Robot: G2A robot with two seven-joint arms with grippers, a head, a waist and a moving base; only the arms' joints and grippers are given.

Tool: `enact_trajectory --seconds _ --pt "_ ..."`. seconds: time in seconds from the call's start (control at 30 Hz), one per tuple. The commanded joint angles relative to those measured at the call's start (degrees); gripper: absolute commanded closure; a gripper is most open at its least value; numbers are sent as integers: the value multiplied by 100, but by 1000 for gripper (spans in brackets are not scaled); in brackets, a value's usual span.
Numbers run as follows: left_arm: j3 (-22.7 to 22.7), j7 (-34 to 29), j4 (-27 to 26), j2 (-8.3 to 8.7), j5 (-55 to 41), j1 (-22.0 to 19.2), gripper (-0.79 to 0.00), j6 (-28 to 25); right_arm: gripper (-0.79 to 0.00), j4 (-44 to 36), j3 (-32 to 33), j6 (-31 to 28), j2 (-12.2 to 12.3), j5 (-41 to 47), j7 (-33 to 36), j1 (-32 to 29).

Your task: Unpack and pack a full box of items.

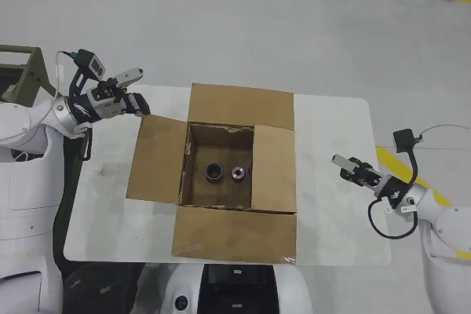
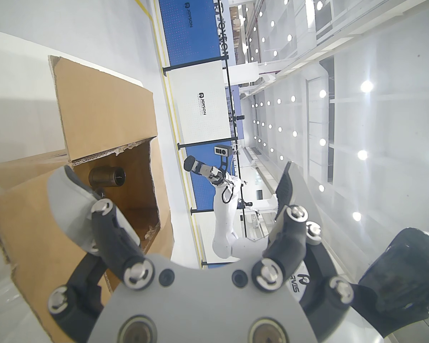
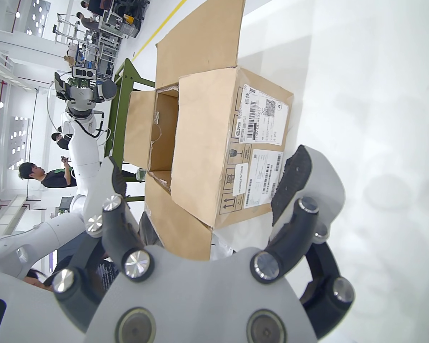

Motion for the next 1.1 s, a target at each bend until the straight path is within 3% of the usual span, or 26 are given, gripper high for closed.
enact_trajectory --seconds 0.0,0.23,0.53,0.73,1.07 --pt "0 0 0 0 0 0 -785 0 -785 0 0 0 0 0 0 0" --pt "0 0 0 0 0 0 -785 0 -785 0 0 0 0 0 0 0" --pt "-463 1047 -187 86 1015 759 -785 -662 -785 0 0 0 0 0 0 0" --pt "-566 1039 -108 136 1285 1037 -785 -695 -785 0 0 0 0 0 0 0" --pt "-69 461 150 92 435 1062 -785 -905 -785 0 0 0 0 0 0 0"
